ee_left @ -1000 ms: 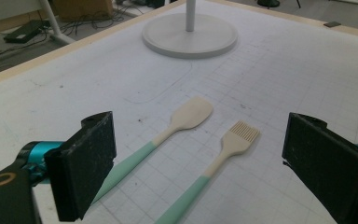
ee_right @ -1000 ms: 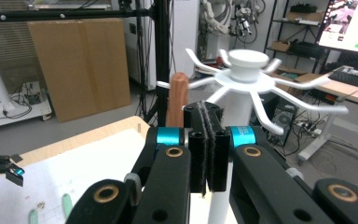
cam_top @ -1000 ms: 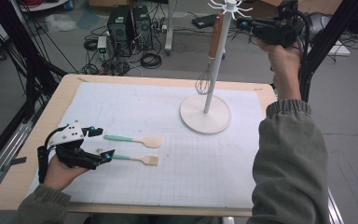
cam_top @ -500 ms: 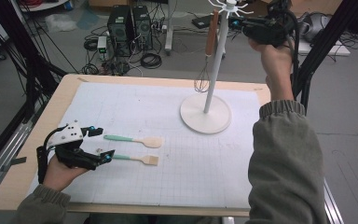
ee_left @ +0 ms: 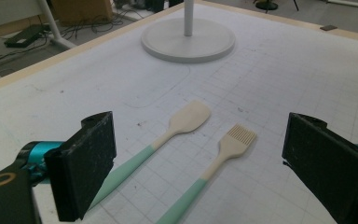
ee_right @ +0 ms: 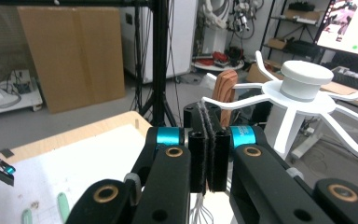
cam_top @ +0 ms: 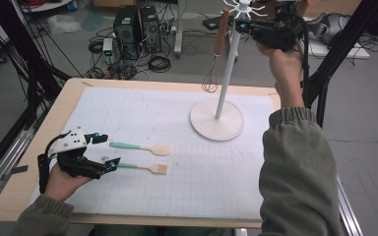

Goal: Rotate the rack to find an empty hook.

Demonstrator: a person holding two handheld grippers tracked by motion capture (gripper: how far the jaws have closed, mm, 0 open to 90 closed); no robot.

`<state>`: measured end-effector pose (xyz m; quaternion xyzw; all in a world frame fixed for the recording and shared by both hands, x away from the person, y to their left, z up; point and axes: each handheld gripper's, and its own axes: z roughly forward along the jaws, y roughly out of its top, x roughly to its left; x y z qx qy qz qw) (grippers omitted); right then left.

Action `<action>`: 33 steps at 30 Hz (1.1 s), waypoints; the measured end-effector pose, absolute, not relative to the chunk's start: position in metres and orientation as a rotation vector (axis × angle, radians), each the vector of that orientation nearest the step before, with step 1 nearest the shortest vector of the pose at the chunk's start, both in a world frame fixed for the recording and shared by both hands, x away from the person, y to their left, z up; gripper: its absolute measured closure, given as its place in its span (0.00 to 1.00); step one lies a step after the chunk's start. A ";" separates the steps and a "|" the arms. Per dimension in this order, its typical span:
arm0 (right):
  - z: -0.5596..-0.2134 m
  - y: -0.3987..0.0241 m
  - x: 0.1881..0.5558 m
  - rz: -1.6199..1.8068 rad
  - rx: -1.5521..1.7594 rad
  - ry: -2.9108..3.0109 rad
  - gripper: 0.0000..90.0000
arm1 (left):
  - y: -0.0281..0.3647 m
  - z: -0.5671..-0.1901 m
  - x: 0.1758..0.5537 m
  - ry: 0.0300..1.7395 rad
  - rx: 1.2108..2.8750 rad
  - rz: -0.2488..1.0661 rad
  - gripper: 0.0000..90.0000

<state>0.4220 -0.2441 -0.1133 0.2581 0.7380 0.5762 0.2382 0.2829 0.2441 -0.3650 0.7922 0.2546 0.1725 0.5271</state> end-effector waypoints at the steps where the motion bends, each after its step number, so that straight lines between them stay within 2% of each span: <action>1: -0.114 -0.244 0.421 1.590 0.701 2.019 0.99 | 0.244 -0.365 0.283 0.606 1.894 0.414 0.11; 5: -0.120 -0.242 0.417 1.606 0.679 2.031 0.99 | 0.245 -0.364 0.283 0.607 1.891 0.419 0.11; 20: -0.135 -0.238 0.397 1.638 0.659 2.080 0.78 | 0.245 -0.364 0.281 0.608 1.889 0.416 0.11; 24: -0.138 -0.235 0.393 1.658 0.658 2.092 0.68 | 0.246 -0.364 0.281 0.612 1.884 0.414 0.11; 33: -0.150 -0.227 0.389 1.662 0.657 2.134 0.59 | 0.251 -0.363 0.280 0.615 1.881 0.420 0.11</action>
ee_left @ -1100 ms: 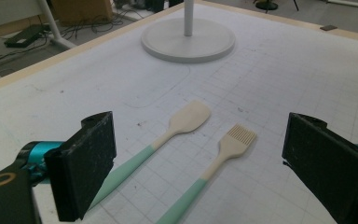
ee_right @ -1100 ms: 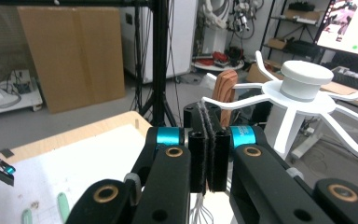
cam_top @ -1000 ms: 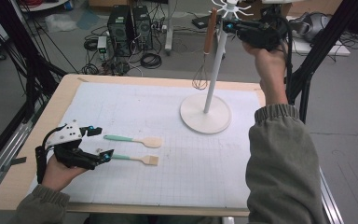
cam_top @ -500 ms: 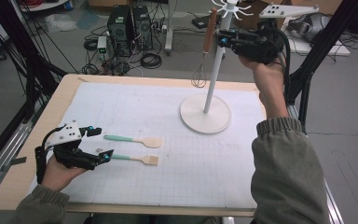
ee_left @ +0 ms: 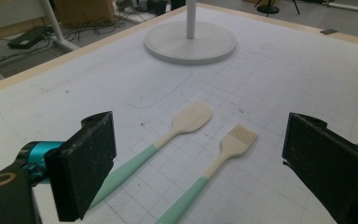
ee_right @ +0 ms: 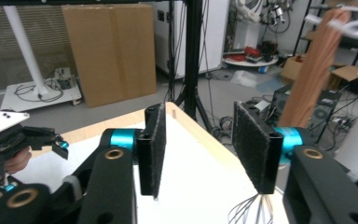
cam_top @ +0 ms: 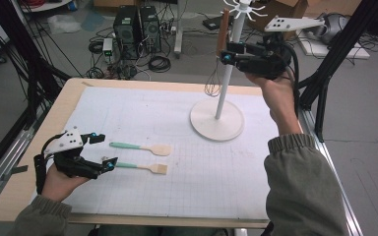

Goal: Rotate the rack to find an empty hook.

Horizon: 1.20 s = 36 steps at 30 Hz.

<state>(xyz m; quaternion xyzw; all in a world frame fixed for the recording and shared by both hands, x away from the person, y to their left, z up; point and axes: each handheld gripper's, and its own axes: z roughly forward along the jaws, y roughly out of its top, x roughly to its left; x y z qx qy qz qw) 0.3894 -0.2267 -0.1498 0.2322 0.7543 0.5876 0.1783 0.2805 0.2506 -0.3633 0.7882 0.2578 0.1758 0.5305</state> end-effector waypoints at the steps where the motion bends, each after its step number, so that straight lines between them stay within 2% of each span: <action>1: -0.151 -0.225 0.389 1.659 0.650 2.136 0.58 | 0.251 -0.363 0.280 0.616 1.880 0.421 0.11; 10: -0.165 -0.214 0.382 1.684 0.624 2.174 0.50 | 0.253 -0.360 0.279 0.618 1.871 0.432 0.11; 36: -0.216 -0.209 0.362 1.725 0.615 2.247 0.46 | 0.251 -0.359 0.281 0.615 1.873 0.431 0.11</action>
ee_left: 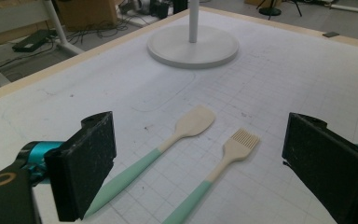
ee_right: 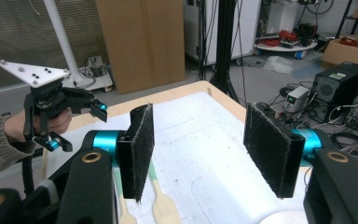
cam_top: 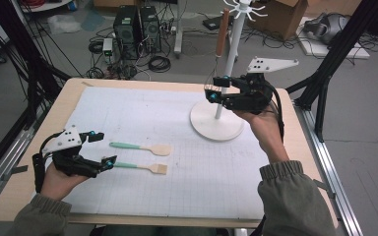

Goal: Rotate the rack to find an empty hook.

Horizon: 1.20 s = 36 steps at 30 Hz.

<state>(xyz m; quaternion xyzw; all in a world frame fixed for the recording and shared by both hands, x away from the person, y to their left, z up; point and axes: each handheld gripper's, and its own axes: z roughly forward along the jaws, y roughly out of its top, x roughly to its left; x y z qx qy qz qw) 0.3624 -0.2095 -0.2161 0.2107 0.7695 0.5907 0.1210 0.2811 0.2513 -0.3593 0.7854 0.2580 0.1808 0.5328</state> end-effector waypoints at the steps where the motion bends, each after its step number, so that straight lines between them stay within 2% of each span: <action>1: -0.217 -0.209 0.362 1.727 0.623 2.249 0.45 | 0.251 -0.359 0.281 0.615 1.872 0.432 0.11; 36: -0.264 -0.215 0.351 1.747 0.673 2.294 0.43 | 0.254 -0.360 0.282 0.623 1.868 0.427 0.11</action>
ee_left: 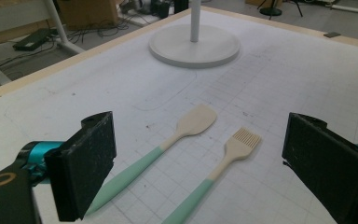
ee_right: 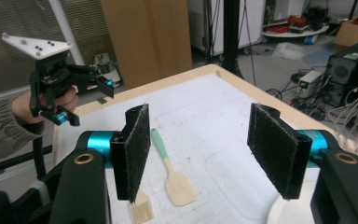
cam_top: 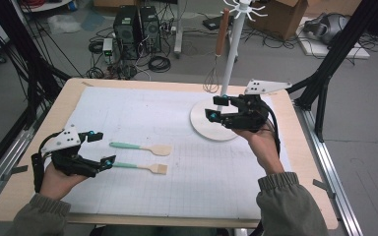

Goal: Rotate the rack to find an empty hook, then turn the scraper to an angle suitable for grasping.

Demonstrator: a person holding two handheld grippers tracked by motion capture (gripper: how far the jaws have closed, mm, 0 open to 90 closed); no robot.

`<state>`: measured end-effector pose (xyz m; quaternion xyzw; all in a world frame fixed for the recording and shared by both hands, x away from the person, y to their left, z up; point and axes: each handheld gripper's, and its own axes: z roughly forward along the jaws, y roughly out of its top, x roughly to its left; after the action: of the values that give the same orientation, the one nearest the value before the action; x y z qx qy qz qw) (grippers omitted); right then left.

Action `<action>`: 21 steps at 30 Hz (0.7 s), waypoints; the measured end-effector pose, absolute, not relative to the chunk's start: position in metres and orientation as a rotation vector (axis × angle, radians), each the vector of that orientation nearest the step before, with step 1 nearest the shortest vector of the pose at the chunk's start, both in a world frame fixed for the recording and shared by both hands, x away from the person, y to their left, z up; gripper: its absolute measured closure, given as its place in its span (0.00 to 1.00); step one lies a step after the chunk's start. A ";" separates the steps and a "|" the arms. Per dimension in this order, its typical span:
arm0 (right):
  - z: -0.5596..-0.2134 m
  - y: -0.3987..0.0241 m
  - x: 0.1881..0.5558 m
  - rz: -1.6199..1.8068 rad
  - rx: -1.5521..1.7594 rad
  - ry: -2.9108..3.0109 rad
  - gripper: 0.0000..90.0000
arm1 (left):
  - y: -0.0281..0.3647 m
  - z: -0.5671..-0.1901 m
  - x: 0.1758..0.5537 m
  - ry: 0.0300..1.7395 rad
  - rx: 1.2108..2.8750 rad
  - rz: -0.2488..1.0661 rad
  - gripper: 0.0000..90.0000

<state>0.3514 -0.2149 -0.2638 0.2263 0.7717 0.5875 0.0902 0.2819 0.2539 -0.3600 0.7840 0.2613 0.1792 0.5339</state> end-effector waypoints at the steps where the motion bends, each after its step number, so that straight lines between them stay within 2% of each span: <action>1: -0.266 -0.215 0.351 1.745 0.672 2.295 0.43 | 0.254 -0.360 0.282 0.623 1.871 0.428 0.11; 14: -0.290 -0.212 0.338 1.747 0.673 2.309 0.39 | 0.260 -0.363 0.284 0.612 1.862 0.426 0.13; 21: -0.306 -0.213 0.333 1.714 0.694 2.315 0.34 | 0.260 -0.369 0.285 0.606 1.887 0.422 0.19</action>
<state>0.3328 -0.2130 -0.3060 0.2333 0.7782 0.5762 0.0890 0.2852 0.2597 -0.3688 0.7901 0.2538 0.1767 0.5293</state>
